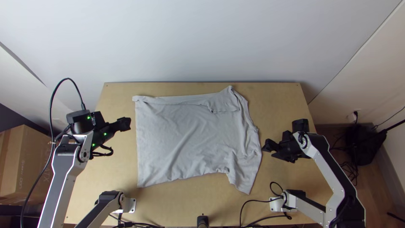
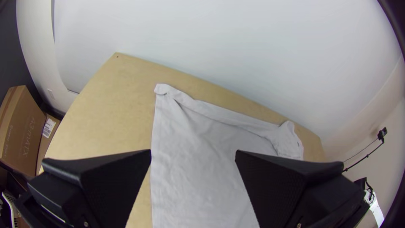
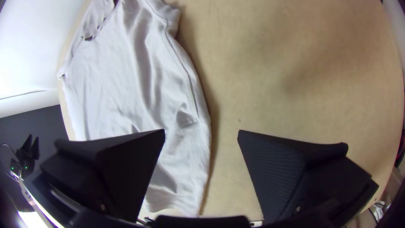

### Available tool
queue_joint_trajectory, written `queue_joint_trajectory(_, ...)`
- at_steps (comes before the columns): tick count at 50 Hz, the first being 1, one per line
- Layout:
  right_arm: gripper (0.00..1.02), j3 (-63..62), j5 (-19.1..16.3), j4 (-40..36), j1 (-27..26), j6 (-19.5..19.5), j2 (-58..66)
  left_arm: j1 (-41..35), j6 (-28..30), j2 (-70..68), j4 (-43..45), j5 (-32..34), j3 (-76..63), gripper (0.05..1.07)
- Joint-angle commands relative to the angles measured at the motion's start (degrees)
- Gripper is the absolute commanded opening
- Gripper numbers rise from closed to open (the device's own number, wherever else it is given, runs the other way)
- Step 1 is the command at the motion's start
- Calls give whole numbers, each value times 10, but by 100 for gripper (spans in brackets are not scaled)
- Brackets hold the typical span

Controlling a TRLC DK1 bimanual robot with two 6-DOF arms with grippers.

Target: Fold the t-shirt

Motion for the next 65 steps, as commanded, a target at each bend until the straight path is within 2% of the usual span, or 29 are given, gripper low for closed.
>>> queue_joint_trajectory(1, 74, -20, -4, 5, 12, -3, 27, -3, 1, -26, -8, 6, -25, 102)
queue_joint_trajectory(10, 74, -28, -3, 21, 37, -4, 73, -3, 2, -39, -17, 5, -34, 102)
queue_joint_trajectory(13, 70, -31, -2, 32, 47, -1, 79, -1, 2, -41, -19, 5, -34, 102)
queue_joint_trajectory(26, 68, -39, 18, 77, 100, 13, 111, 6, 16, -54, -35, 5, -37, 102)
queue_joint_trajectory(27, 66, -40, 20, 78, 104, 13, 113, 6, 16, -55, -37, 5, -37, 102)
queue_joint_trajectory(35, 14, -48, 76, 121, 118, 13, 100, 3, 49, -58, -81, 9, -37, 102)
queue_joint_trajectory(37, 4, -49, 85, 124, 120, 12, 95, -2, 57, -58, -98, 13, -39, 102)
queue_joint_trajectory(38, 2, -51, 90, 128, 121, 12, 91, -2, 59, -58, -106, 18, -41, 102)
queue_joint_trajectory(41, 2, -57, 92, 133, 120, 12, 77, -2, 70, -60, -129, 43, -47, 102)
queue_joint_trajectory(46, 2, -56, 93, 131, 120, 12, 51, -11, 89, -78, -149, 43, -63, 102)
queue_joint_trajectory(56, 2, -53, 93, 122, 116, 14, -3, -82, 155, -86, -227, 21, -116, 102)
queue_joint_trajectory(63, 2, -38, 94, 103, 116, 16, -19, -123, 161, -85, -271, 12, -128, 101)
queue_joint_trajectory(65, 2, -32, 94, 96, 116, 16, -22, -126, 161, -72, -294, 12, -128, 96)
